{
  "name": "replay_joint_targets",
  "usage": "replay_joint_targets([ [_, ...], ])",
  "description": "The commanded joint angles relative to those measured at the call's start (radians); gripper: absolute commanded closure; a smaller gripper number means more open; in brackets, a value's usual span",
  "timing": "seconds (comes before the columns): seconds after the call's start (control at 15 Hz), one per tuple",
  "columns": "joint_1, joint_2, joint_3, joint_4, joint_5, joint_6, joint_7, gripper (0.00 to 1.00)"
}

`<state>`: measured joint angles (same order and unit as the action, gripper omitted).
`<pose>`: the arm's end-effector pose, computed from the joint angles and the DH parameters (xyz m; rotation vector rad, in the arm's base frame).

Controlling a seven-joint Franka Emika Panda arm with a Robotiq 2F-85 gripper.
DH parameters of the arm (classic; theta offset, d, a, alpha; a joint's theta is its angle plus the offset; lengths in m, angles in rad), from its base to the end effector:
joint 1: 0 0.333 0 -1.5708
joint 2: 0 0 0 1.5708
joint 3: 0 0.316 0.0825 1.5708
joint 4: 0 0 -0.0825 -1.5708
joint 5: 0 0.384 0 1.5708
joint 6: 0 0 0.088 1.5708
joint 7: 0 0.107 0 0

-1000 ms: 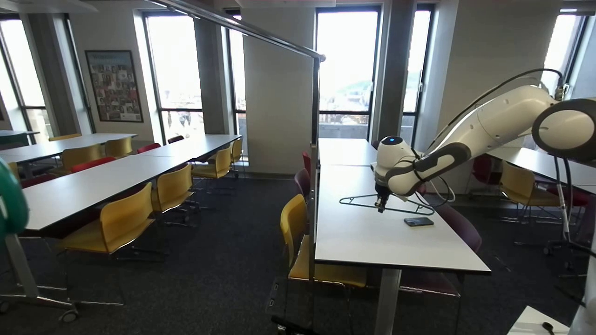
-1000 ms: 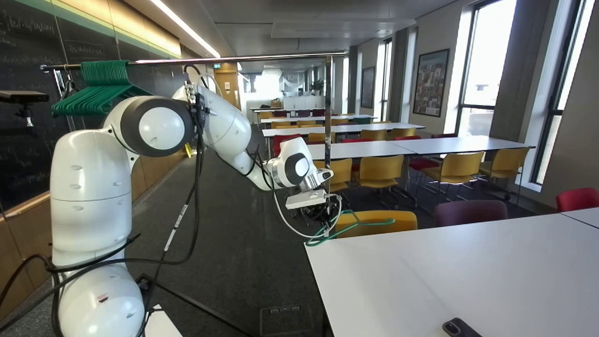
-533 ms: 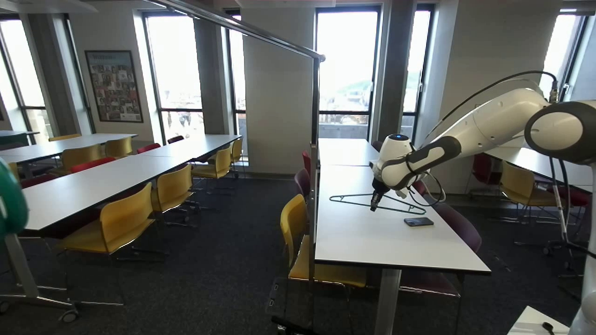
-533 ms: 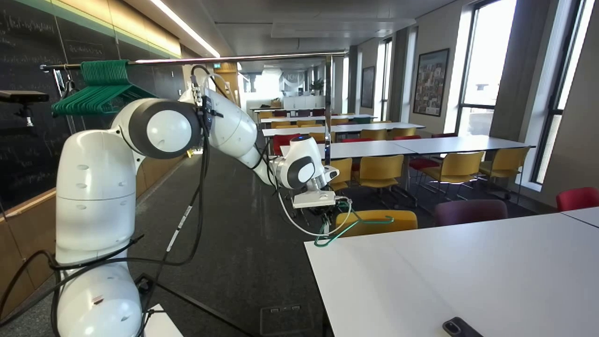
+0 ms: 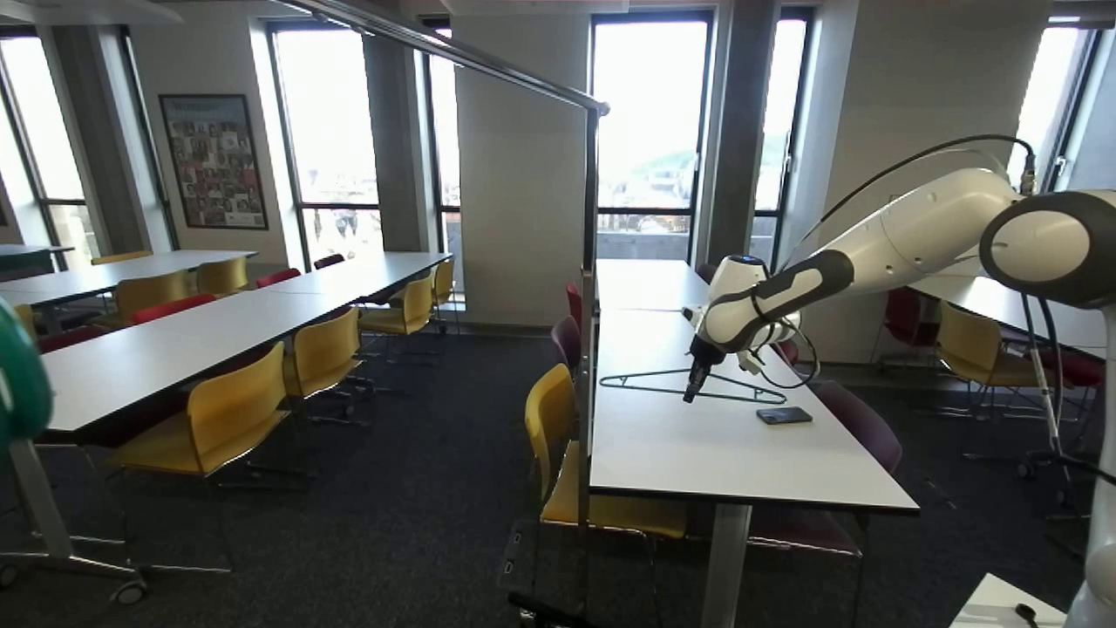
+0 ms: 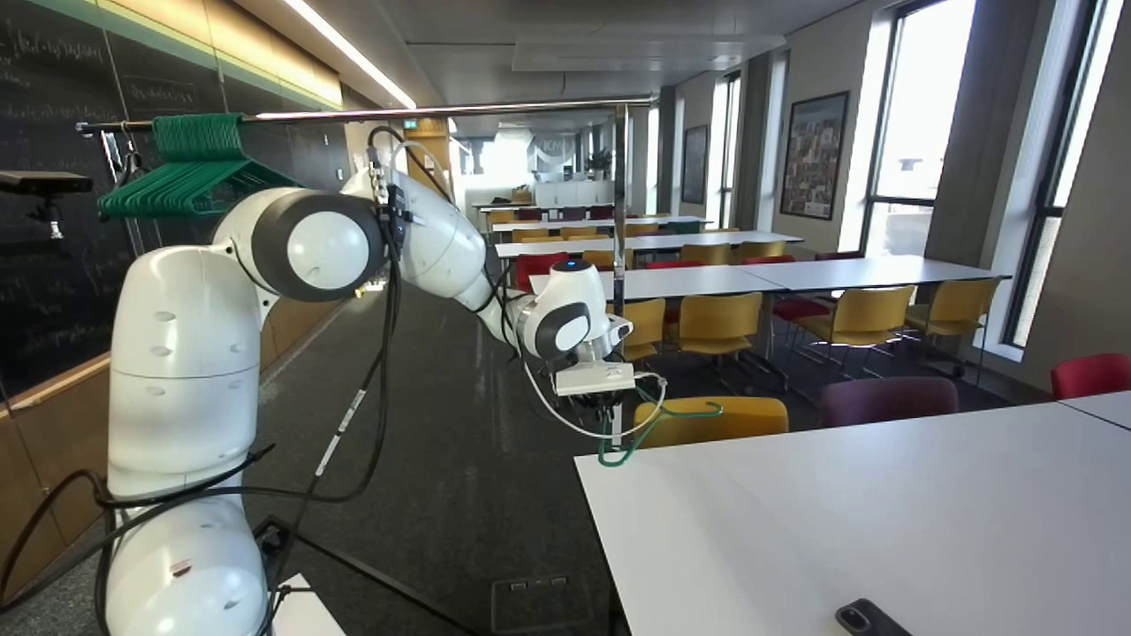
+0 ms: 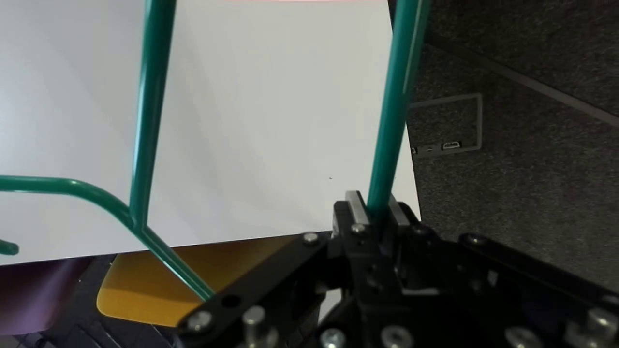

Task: Remove one hanger from the rail and put it on the table.

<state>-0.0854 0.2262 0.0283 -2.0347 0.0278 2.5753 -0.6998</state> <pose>0.6156 -0.0363 0.3671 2.8705 0.9193 0.4578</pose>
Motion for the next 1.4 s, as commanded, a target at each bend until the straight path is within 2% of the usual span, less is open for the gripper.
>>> replay_joint_targets([
  [0.0, -0.023, -0.006, 0.014, 0.014, 0.02, -0.006, -0.058, 0.97],
  [0.4, -0.01, 0.0, 0.004, 0.001, -0.006, -0.001, -0.01, 0.97],
  [0.47, -0.01, 0.0, 0.004, 0.0, -0.007, -0.001, -0.009, 0.88],
  [0.87, -0.009, 0.005, 0.005, -0.002, -0.008, -0.002, -0.007, 0.88],
  [0.93, -0.001, 0.012, 0.001, 0.005, -0.03, 0.007, 0.006, 0.97],
  [1.07, -0.02, 0.04, 0.021, 0.027, 0.018, -0.02, -0.049, 0.97],
  [1.33, -0.09, 0.116, 0.067, 0.044, 0.177, 0.001, -0.208, 0.97],
])
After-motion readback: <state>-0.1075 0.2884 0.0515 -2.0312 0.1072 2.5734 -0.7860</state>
